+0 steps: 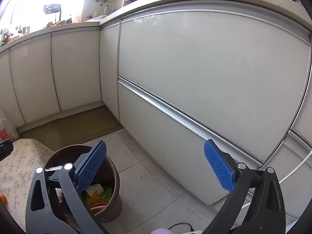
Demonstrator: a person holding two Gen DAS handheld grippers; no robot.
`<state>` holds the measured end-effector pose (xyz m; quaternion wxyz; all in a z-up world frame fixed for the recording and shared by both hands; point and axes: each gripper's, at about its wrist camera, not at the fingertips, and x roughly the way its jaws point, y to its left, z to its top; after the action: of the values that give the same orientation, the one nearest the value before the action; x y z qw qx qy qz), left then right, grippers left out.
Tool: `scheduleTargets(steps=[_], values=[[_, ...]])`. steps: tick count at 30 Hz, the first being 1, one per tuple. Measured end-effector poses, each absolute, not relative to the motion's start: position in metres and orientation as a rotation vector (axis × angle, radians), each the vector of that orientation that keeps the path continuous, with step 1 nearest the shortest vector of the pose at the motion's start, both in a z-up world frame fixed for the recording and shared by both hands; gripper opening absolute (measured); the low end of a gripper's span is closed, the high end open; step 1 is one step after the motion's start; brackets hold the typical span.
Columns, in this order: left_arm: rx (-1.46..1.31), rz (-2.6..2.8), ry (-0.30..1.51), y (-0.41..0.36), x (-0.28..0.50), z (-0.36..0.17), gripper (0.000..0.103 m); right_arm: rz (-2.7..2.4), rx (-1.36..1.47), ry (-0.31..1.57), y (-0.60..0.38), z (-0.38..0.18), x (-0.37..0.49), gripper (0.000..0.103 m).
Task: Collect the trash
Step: 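Carry the white wrapper over the brown bin and open the left tool, then move the left tool over the table to the milk carton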
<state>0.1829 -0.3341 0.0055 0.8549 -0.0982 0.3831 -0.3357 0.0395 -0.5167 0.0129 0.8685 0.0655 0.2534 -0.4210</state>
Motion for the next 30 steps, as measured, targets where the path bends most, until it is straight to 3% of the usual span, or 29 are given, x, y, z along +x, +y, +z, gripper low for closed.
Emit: scheduleTargets(steps=[8,9,12,16,30], values=[[-0.118,-0.715,0.828,-0.371,0.176,-0.003,0.016,-0.888,0.209,0.543,-0.533,0.009,0.028,0.096],[-0.109,-0.711,0.831,-0.37,0.175,-0.004,0.02,-0.883,0.208,0.545,-0.532,0.008,0.029,0.096],[-0.105,-0.671,0.837,-0.365,0.172,-0.007,0.058,-0.858,0.204,0.554,-0.527,0.006,0.03,0.096],[-0.111,-0.607,0.872,-0.337,0.171,-0.015,0.077,-0.799,0.19,0.58,-0.516,0.006,0.041,0.096],[-0.067,-0.317,0.926,-0.18,0.146,-0.041,0.084,-0.498,0.06,0.721,-0.424,-0.012,0.087,0.096]])
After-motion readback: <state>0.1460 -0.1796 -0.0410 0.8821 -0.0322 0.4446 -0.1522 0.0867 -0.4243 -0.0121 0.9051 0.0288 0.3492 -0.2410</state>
